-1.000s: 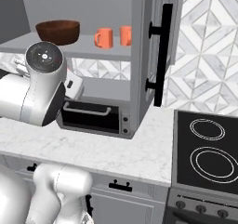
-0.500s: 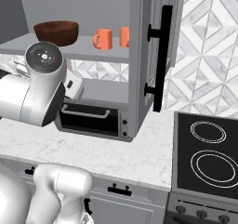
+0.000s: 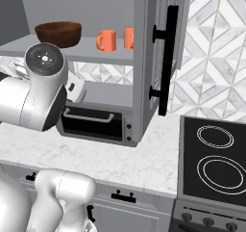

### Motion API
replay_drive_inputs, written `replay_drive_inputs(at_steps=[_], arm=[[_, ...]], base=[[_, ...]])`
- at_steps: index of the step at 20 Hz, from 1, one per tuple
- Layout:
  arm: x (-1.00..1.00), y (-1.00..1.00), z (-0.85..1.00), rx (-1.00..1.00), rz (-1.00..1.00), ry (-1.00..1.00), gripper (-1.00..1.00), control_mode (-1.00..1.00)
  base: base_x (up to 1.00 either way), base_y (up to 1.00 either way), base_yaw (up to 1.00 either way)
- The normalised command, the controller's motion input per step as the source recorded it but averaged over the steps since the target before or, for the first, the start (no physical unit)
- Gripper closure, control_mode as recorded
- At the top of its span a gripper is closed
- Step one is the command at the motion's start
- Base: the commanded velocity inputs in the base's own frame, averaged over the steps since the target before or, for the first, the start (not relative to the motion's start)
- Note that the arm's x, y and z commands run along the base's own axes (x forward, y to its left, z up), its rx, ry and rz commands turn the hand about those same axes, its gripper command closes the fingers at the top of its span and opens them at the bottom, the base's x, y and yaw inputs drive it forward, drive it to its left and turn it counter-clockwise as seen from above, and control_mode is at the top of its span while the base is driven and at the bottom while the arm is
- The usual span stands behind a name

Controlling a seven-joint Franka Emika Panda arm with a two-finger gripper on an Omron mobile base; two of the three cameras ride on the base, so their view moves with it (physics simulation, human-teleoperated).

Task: Gather all objects into one cabinet and sort the glasses and bowls to opposite sides.

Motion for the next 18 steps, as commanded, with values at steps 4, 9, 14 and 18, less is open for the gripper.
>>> replay_drive_inputs(at_steps=[4, 9, 14, 18], arm=[[-0.30, 0.00, 0.73, 0.03, 0.03, 0.00, 1.00, -1.00], [-0.10, -0.08, 0.74, 0.02, 0.04, 0.01, 1.00, -1.00], [0.31, -0.31, 0.46, -0.10, 0.00, 0.02, 1.00, -1.00], [0.58, -0.31, 0.28, -0.08, 0.00, 0.00, 1.00, -1.00]], base=[[0.00, 0.00, 0.00], [0.00, 0.00, 0.00], [0.00, 0.00, 0.00], [0.00, 0.00, 0.00]])
